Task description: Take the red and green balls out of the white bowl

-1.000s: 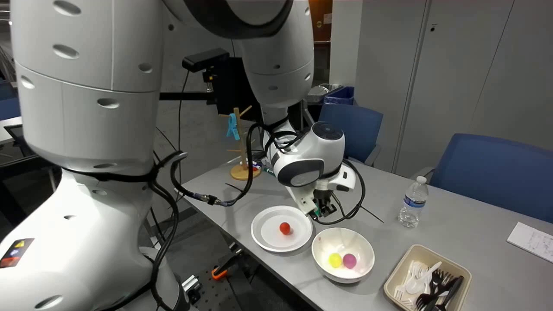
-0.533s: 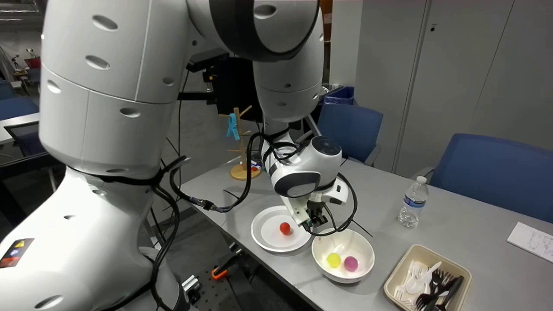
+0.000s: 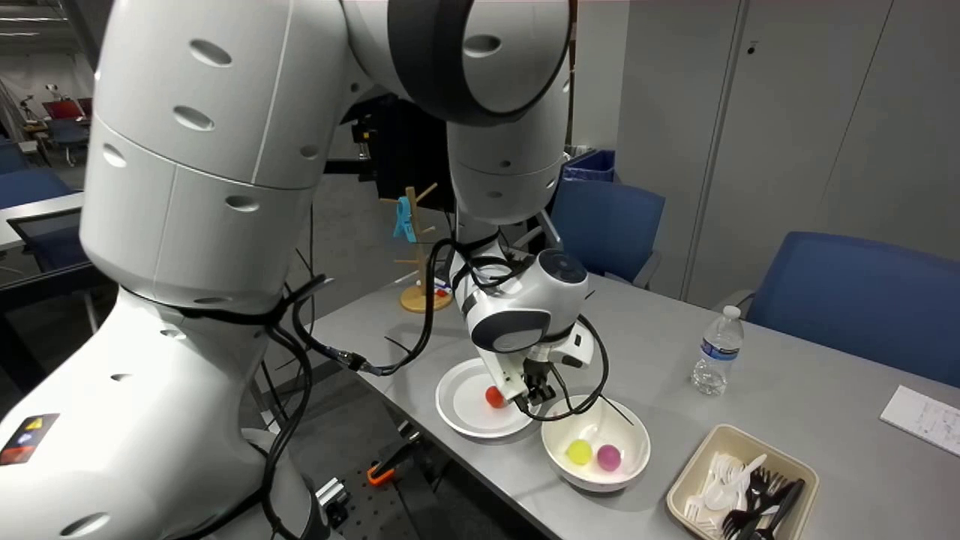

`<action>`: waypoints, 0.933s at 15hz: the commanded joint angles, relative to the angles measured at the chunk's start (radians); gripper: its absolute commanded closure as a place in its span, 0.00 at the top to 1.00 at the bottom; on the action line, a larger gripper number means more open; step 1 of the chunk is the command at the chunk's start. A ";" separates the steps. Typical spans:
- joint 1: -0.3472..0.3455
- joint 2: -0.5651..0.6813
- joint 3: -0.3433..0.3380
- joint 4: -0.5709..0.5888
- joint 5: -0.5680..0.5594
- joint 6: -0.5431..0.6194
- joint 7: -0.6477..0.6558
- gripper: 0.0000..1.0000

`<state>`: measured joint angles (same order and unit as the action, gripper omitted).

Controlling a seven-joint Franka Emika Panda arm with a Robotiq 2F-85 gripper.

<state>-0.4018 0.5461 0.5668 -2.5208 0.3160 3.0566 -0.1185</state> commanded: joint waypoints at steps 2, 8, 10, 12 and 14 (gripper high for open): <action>0.003 0.013 -0.002 -0.002 -0.016 -0.031 0.007 0.18; 0.012 0.018 -0.013 -0.002 -0.019 -0.031 0.010 0.83; 0.012 0.018 -0.014 -0.001 -0.019 -0.032 0.011 0.98; 0.007 0.016 -0.010 -0.001 -0.018 -0.033 0.009 1.00; -0.002 0.008 -0.002 -0.003 -0.016 -0.040 0.007 1.00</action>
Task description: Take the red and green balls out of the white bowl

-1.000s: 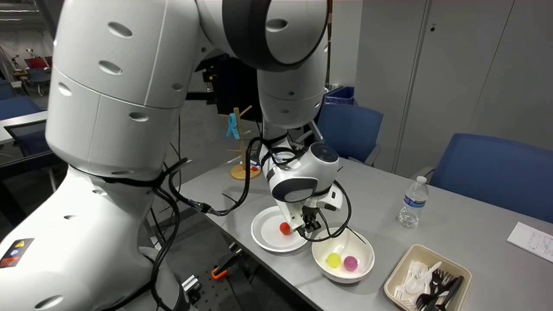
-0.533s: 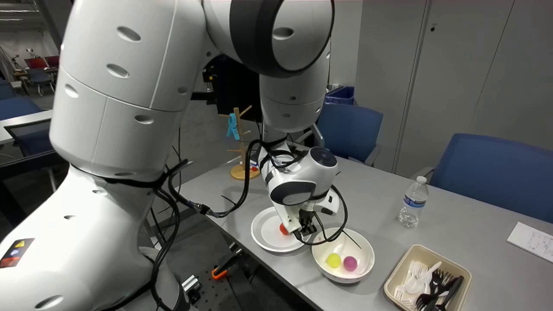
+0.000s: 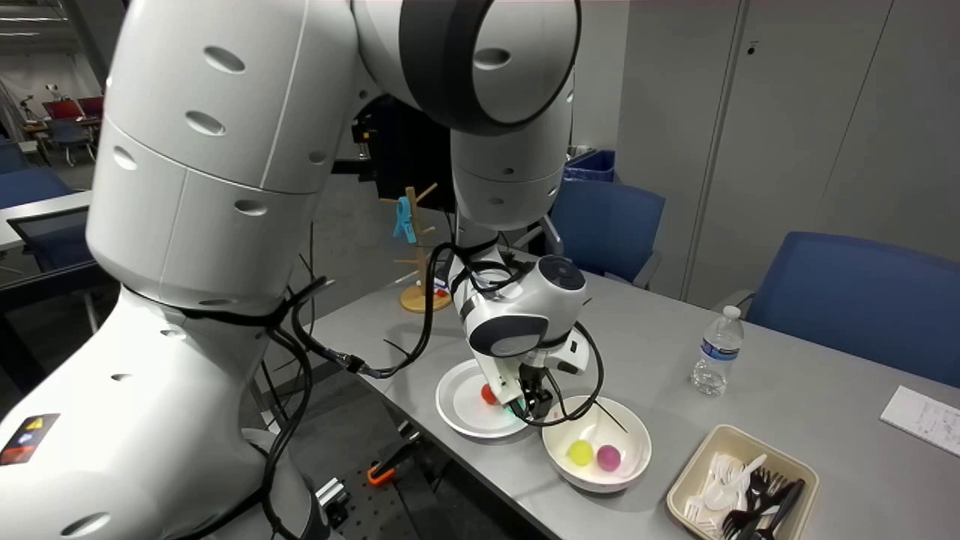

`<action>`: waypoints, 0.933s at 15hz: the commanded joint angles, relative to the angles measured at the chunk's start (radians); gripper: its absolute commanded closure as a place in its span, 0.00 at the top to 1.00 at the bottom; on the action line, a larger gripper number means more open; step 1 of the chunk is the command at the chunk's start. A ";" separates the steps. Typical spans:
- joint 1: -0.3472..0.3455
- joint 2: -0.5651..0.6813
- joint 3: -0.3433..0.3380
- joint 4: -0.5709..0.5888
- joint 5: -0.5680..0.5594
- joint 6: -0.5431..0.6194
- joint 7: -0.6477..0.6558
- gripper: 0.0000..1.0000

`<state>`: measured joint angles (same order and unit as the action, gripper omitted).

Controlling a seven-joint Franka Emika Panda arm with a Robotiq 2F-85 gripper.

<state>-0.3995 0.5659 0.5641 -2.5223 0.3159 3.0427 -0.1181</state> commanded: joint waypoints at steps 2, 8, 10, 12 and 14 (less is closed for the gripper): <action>-0.017 -0.026 0.013 -0.006 -0.014 -0.034 0.002 1.00; 0.001 -0.021 -0.001 0.003 -0.003 -0.020 0.004 1.00; 0.002 -0.028 -0.002 0.003 -0.001 -0.022 0.003 1.00; 0.002 -0.028 -0.002 0.003 -0.001 -0.022 0.003 1.00; 0.011 -0.040 -0.008 -0.002 -0.002 -0.018 0.009 1.00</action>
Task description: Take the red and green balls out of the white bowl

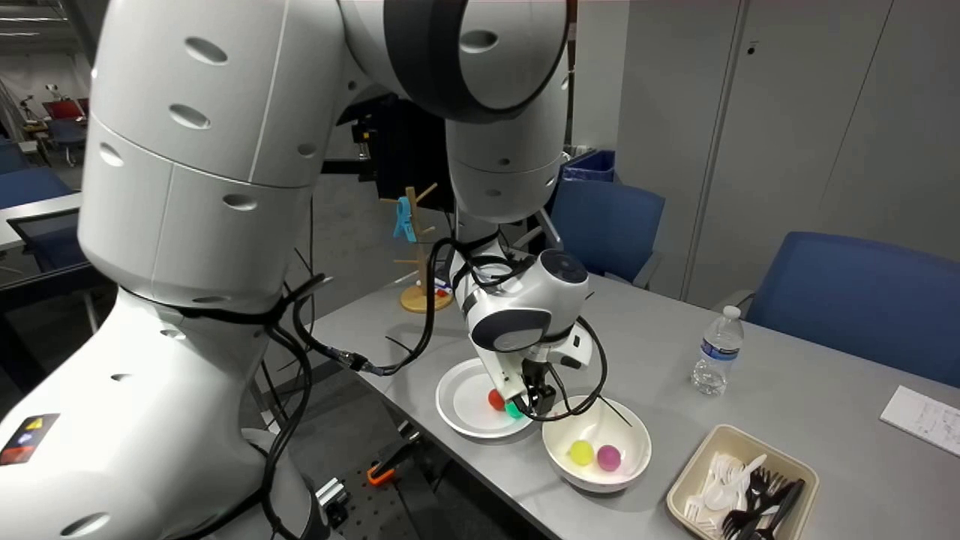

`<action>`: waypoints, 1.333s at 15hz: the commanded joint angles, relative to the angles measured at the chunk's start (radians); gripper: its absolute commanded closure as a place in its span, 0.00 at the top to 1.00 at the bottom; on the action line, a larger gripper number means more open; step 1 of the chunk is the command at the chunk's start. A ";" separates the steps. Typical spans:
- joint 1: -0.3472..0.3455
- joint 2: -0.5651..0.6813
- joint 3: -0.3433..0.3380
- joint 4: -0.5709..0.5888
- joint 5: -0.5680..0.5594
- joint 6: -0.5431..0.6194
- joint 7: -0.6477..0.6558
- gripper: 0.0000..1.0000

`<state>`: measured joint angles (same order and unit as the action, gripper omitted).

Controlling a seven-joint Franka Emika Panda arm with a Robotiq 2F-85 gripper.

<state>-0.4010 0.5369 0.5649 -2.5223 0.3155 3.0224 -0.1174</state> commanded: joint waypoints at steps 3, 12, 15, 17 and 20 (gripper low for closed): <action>0.037 -0.065 -0.003 -0.027 -0.008 0.016 0.015 1.00; 0.337 -0.340 -0.227 -0.106 -0.130 -0.039 0.094 1.00; 0.499 -0.436 -0.422 -0.143 -0.287 -0.081 0.202 1.00; 0.571 -0.479 -0.524 -0.145 -0.448 -0.127 0.319 1.00; 0.587 -0.528 -0.559 -0.127 -0.666 -0.210 0.496 1.00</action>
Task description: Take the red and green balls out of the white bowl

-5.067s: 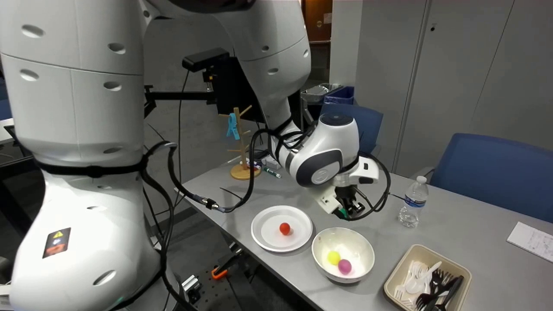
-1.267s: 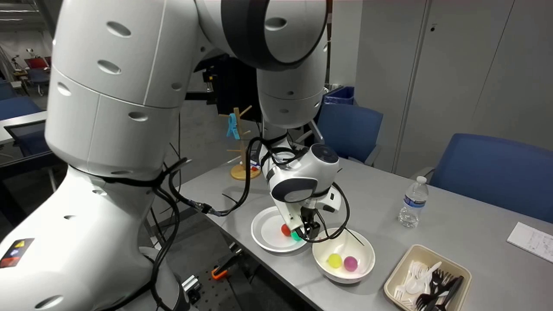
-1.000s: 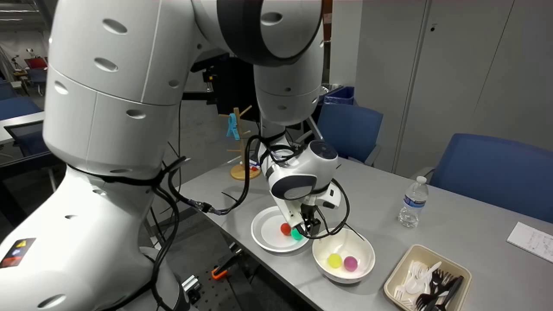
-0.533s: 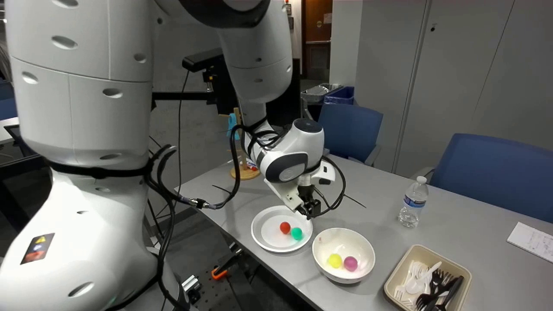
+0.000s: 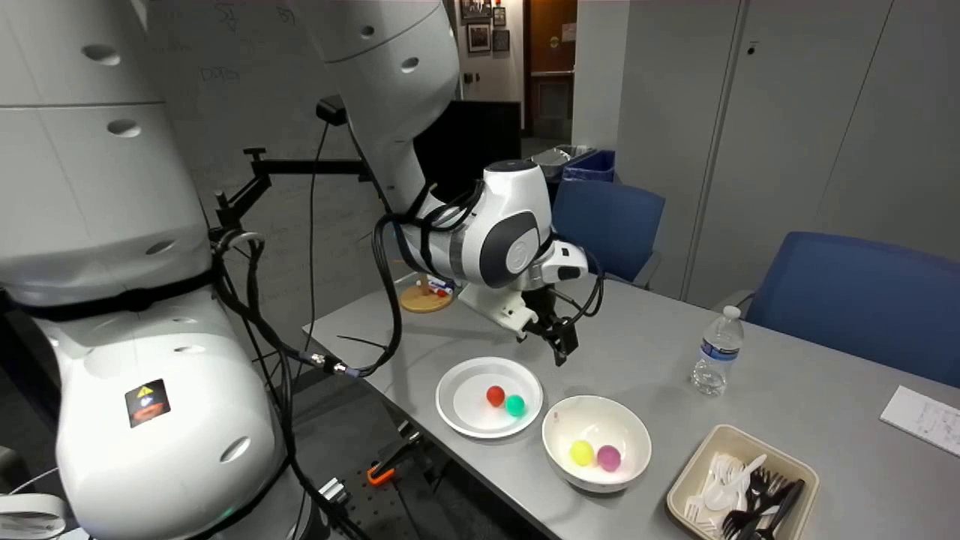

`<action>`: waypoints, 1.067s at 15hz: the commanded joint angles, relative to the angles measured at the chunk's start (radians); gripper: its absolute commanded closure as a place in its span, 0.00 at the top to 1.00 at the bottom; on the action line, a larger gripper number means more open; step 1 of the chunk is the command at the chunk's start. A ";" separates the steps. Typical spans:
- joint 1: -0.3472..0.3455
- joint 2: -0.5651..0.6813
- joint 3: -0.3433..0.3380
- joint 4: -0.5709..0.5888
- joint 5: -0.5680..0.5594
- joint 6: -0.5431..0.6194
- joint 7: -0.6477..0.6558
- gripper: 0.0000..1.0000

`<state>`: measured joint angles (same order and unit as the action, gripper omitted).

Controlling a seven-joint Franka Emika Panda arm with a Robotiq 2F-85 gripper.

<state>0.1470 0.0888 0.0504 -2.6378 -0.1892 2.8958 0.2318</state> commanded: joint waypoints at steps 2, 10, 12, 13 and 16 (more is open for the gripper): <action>0.029 -0.106 -0.027 -0.007 -0.224 -0.122 0.208 1.00; 0.019 -0.153 -0.002 -0.014 -0.196 -0.143 0.232 1.00; 0.020 -0.152 -0.002 -0.015 -0.189 -0.131 0.221 1.00; 0.012 -0.120 -0.009 0.000 -0.210 -0.120 0.214 1.00; 0.012 -0.120 -0.008 0.000 -0.209 -0.120 0.214 1.00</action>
<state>0.1588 -0.0313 0.0422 -2.6376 -0.3981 2.7760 0.4462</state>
